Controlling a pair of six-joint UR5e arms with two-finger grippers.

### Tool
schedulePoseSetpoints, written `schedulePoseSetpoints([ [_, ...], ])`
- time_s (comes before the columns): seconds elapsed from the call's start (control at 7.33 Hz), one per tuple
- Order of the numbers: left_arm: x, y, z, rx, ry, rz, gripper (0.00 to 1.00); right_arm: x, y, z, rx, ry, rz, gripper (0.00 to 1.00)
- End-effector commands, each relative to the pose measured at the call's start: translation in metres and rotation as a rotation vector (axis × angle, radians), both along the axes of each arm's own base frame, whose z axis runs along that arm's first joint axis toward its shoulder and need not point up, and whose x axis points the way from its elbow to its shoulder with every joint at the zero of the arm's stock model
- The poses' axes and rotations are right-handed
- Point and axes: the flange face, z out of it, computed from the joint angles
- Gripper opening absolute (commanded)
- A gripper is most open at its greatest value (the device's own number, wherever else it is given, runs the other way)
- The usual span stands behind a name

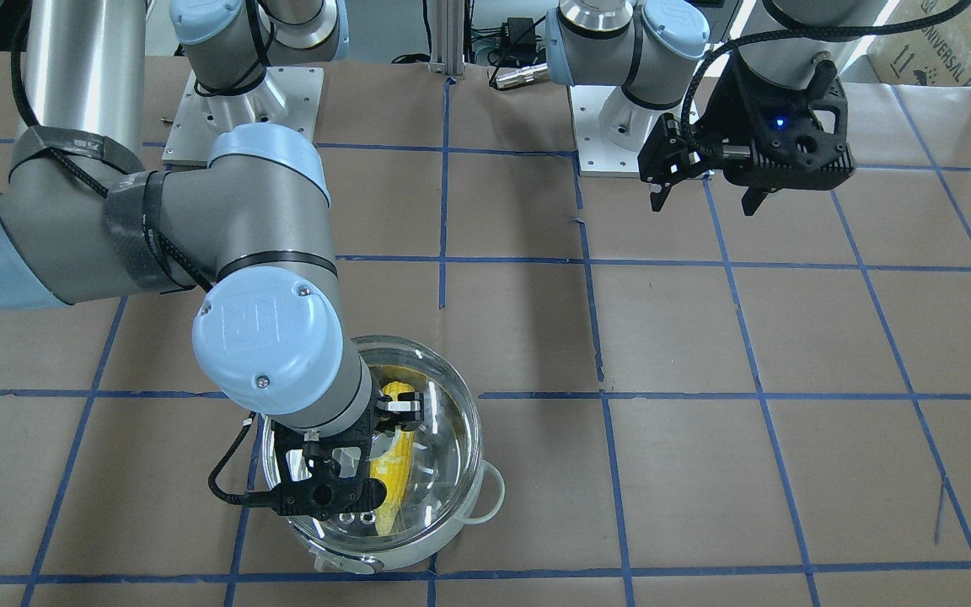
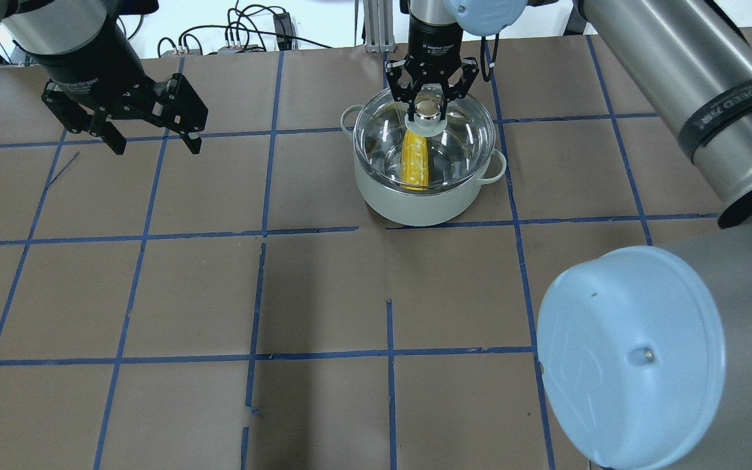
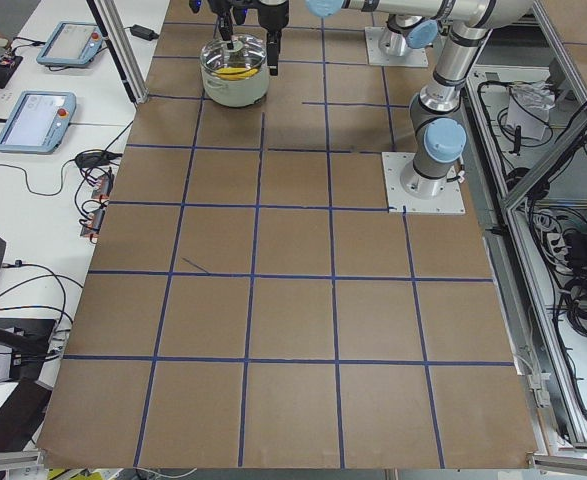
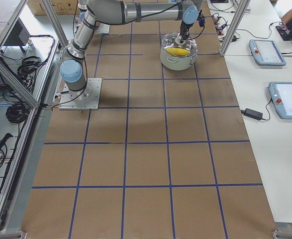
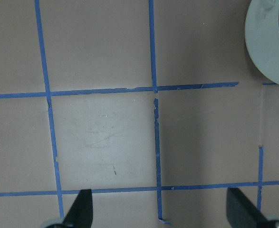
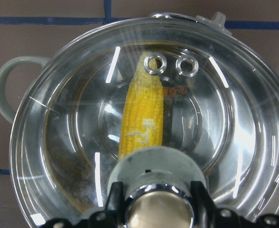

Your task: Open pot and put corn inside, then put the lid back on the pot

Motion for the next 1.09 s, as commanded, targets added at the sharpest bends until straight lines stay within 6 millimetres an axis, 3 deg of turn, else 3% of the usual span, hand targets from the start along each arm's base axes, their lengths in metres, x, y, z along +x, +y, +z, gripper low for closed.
schedulePoseSetpoints([
  [0.0,0.0000,0.0000,-0.0001,0.000,0.000,-0.001,1.00,0.0002,-0.0018,0.0010,-0.015,-0.001,-0.004,0.57],
  [0.27,0.0000,0.0000,-0.0001,0.000,0.000,-0.001,1.00,0.0003,-0.0028,0.0013,-0.024,-0.002,-0.004,0.77],
  [0.41,0.0000,0.0000,-0.0001,0.000,0.000,-0.001,1.00,0.0003,-0.0036,0.0013,-0.032,-0.002,-0.004,0.79],
  [0.82,0.0000,-0.0001,0.0007,-0.001,0.000,-0.001,1.00,0.0004,-0.0028,0.0010,-0.030,-0.004,-0.006,0.76],
  [0.95,0.0000,0.0000,-0.0001,0.000,0.000,-0.001,1.00,0.0005,-0.0024,0.0002,-0.026,-0.005,-0.009,0.69],
])
